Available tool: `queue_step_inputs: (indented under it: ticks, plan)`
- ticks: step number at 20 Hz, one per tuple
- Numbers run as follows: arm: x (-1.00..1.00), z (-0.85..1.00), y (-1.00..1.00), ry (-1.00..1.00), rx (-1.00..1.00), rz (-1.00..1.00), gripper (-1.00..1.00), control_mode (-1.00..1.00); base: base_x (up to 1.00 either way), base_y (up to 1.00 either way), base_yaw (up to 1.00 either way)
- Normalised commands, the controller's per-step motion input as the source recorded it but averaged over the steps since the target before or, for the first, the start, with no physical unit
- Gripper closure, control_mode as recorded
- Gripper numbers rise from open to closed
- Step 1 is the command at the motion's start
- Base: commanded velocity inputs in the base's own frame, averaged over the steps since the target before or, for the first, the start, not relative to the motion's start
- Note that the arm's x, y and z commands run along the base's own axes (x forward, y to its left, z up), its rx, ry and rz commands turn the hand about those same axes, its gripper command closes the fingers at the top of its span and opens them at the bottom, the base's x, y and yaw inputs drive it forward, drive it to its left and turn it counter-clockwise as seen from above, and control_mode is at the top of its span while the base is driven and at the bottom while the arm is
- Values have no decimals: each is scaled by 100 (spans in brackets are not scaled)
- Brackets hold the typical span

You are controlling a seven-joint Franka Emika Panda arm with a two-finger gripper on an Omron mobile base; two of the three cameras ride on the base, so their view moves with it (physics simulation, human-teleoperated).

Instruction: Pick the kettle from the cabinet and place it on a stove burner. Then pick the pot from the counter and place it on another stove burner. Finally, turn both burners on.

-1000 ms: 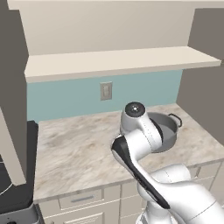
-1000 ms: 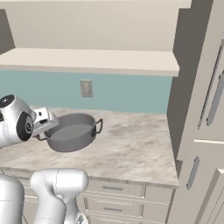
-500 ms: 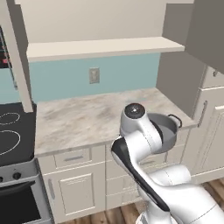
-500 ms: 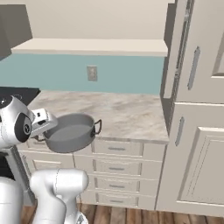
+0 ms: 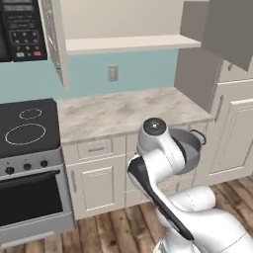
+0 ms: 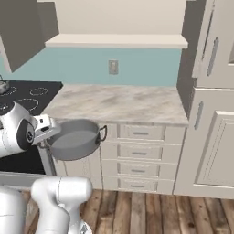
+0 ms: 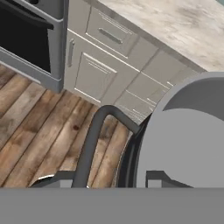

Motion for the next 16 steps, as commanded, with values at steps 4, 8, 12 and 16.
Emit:
queue_step_inputs:
  ticks: [4, 8, 12, 16]
  plan:
    - [0, 0, 0, 0, 0, 0, 100, 100, -32, 95, 0]
    - [0, 0, 0, 0, 0, 0, 100, 100, -11, 100, 0]
    - [0, 0, 0, 0, 0, 0, 100, 100, -1, 100, 0]
    - [0, 0, 0, 0, 0, 0, 100, 100, 0, 98, -1]
